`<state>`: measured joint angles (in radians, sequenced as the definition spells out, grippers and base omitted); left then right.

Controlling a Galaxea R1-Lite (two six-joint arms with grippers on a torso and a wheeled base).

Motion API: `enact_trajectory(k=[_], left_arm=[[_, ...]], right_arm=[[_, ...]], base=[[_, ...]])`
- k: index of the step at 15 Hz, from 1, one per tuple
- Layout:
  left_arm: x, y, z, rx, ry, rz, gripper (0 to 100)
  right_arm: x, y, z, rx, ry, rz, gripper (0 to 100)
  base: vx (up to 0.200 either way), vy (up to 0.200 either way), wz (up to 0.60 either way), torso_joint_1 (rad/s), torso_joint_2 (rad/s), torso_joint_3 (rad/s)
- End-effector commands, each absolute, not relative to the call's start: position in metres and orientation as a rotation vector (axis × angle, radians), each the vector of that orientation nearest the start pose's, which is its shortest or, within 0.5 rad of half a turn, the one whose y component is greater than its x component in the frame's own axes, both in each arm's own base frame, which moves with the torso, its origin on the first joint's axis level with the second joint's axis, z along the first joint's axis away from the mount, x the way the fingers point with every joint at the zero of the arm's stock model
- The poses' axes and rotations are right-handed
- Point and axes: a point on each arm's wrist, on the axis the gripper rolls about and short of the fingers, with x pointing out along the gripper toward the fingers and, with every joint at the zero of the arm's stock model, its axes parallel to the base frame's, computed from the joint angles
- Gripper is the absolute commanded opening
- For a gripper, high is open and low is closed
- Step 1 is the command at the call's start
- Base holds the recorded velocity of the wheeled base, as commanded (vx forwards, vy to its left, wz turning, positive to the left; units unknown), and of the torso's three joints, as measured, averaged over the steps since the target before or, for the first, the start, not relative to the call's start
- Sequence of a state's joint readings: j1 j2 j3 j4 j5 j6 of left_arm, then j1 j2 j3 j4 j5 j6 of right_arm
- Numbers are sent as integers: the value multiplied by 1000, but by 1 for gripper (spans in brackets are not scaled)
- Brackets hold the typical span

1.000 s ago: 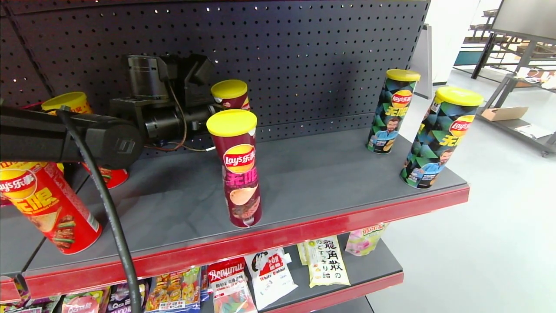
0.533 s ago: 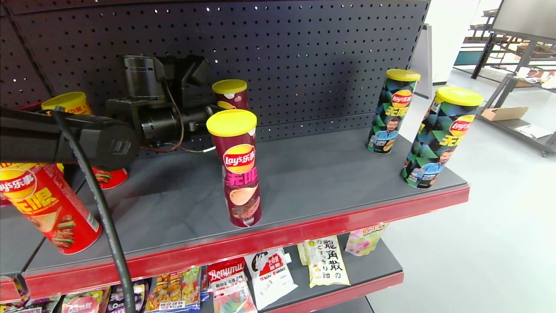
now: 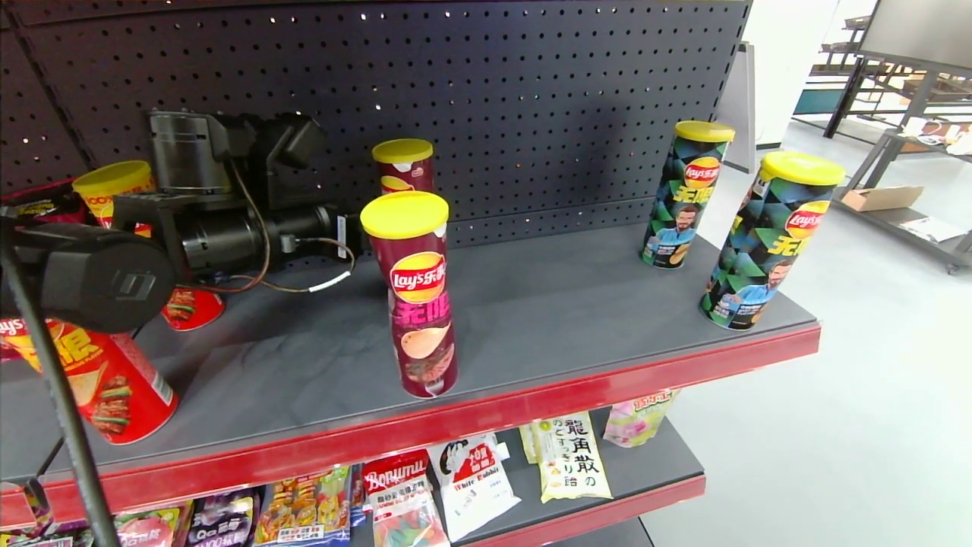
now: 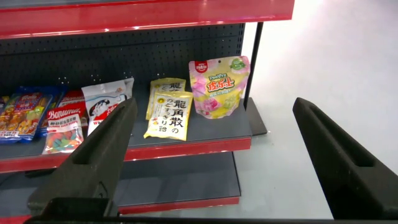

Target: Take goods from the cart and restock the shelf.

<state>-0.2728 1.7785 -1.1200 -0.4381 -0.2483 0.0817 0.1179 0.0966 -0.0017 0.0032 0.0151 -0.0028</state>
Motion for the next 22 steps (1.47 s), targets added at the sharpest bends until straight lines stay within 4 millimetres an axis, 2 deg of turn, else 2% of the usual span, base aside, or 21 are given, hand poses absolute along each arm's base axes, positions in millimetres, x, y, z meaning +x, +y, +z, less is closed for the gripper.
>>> enact_trajectory(k=[1, 5, 6, 7, 8, 10, 11, 12, 13, 15, 16, 17, 18, 20, 22], left_arm=[[317, -92, 230, 81, 190, -520, 100], [285, -79, 233, 83, 193, -510, 100], [275, -77, 234, 84, 203, -510, 100], [257, -72, 237, 95, 210, -510, 100], [249, -70, 238, 98, 211, -511, 100], [194, -52, 243, 125, 197, -489, 100], [179, -48, 244, 144, 177, -487, 100], [143, -37, 247, 178, 138, -476, 100], [87, -23, 245, 187, 118, -452, 100], [19, -7, 227, 188, 131, -337, 100], [7, -4, 223, 186, 133, -302, 100], [-18, 1, 214, 170, 110, -220, 100], [-31, 3, 205, 168, 90, -197, 100], [-48, 7, 203, 171, 85, -119, 100], [-47, 9, 203, 177, 128, -30, 100]], right_arm=[[-15, -1, 77, -8, 99, 133, 100], [-15, -1, 77, -8, 99, 133, 100], [-15, -1, 77, -8, 99, 133, 100], [-15, -1, 77, -8, 99, 133, 100], [-15, -1, 77, -8, 99, 133, 100], [-15, -1, 77, -8, 99, 133, 100], [-15, -1, 77, -8, 99, 133, 100], [-15, -1, 77, -8, 99, 133, 100], [-15, -1, 77, -8, 99, 133, 100], [-15, -1, 77, -8, 99, 133, 100], [-15, -1, 77, -8, 99, 133, 100], [-15, -1, 77, -8, 99, 133, 100], [-15, -1, 77, -8, 99, 133, 100], [-15, -1, 77, -8, 99, 133, 100], [-15, -1, 77, -8, 99, 133, 100]], base=[[0, 0, 0, 0, 0, 0], [0, 0, 0, 0, 0, 0], [0, 0, 0, 0, 0, 0], [0, 0, 0, 0, 0, 0], [0, 0, 0, 0, 0, 0], [0, 0, 0, 0, 0, 0], [0, 0, 0, 0, 0, 0], [0, 0, 0, 0, 0, 0], [0, 0, 0, 0, 0, 0], [0, 0, 0, 0, 0, 0], [0, 0, 0, 0, 0, 0], [0, 0, 0, 0, 0, 0], [0, 0, 0, 0, 0, 0], [0, 0, 0, 0, 0, 0], [0, 0, 0, 0, 0, 0]])
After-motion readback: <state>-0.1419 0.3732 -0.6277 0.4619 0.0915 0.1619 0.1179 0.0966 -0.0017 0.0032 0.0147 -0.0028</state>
